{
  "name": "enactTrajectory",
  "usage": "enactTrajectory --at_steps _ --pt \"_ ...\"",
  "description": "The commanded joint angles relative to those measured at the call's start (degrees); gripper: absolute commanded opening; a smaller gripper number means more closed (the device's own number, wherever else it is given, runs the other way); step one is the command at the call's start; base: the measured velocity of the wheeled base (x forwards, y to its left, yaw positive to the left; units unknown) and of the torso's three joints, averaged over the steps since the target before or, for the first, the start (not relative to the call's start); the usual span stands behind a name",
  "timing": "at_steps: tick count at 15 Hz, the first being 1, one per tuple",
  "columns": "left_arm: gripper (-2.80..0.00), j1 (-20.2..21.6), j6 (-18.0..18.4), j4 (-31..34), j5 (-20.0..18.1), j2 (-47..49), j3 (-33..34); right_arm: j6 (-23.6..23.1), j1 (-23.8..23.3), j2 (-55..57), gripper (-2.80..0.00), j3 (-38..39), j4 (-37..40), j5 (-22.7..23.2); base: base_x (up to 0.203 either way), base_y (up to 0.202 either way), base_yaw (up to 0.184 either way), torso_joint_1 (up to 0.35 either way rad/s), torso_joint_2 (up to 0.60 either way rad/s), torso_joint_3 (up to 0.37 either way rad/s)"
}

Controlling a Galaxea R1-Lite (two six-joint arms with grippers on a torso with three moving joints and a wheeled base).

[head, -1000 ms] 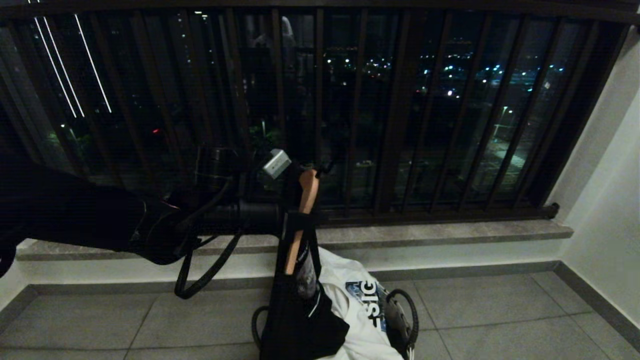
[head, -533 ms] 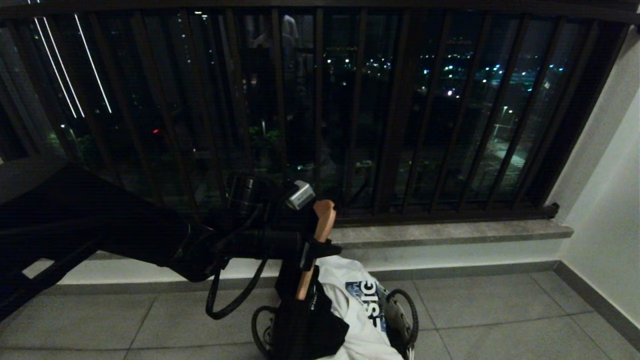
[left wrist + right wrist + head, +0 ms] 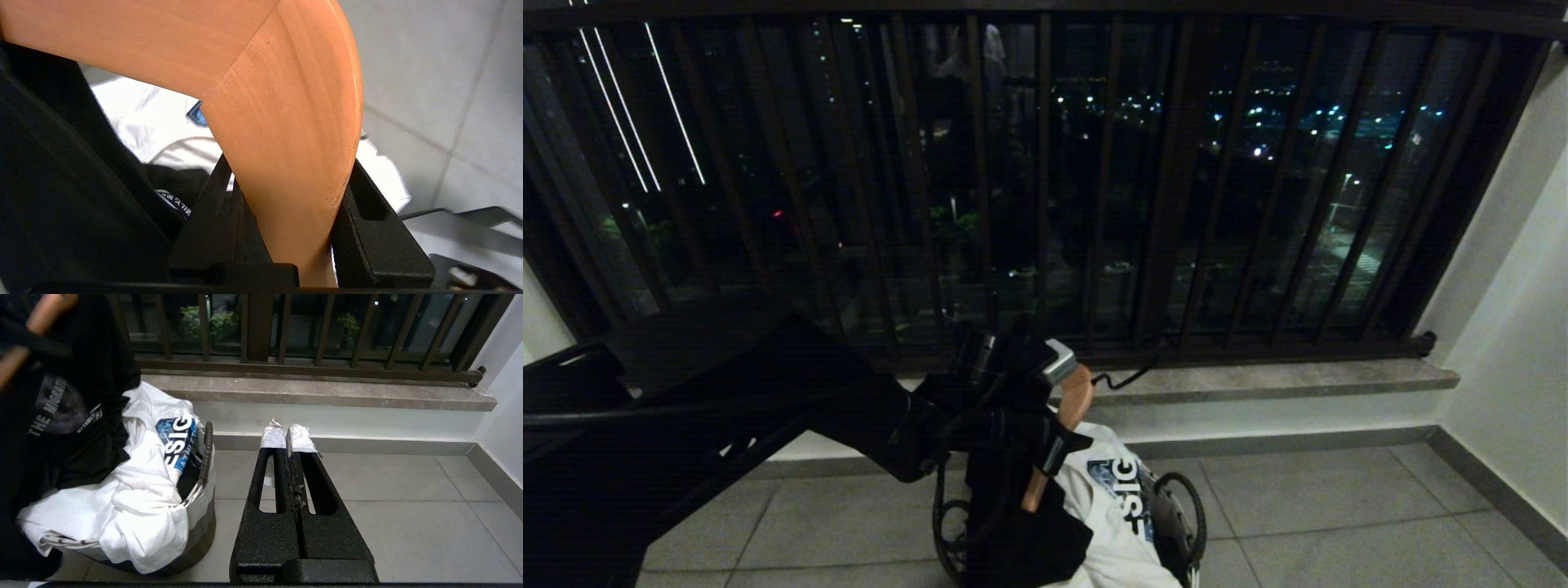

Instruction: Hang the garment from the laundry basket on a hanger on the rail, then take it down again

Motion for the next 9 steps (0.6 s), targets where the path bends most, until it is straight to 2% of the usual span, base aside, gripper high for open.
enactTrajectory --at_steps 1,3,7,9 --pt "-2.80 -1.2 0.7 1.7 0.7 3.8 -1.9 0.0 0.0 0.1 -2.80 0.0 0.0 0.0 0.000 0.000 0.000 0.000 0.00 0.000" --pt "-2.80 -2.9 0.9 2.4 3.7 5.6 -3.4 0.0 0.0 0.1 -2.80 0.0 0.0 0.0 0.000 0.000 0.000 0.000 0.00 0.000" --pt "-2.80 -3.8 1.1 2.8 4.5 10.9 -8.3 0.0 0.0 0.1 -2.80 0.0 0.0 0.0 0.000 0.000 0.000 0.000 0.00 0.000" --pt "-2.80 -4.7 2.2 6.8 6.1 12.6 -11.2 0.0 0.0 0.1 -2.80 0.0 0.0 0.0 0.000 0.000 0.000 0.000 0.00 0.000"
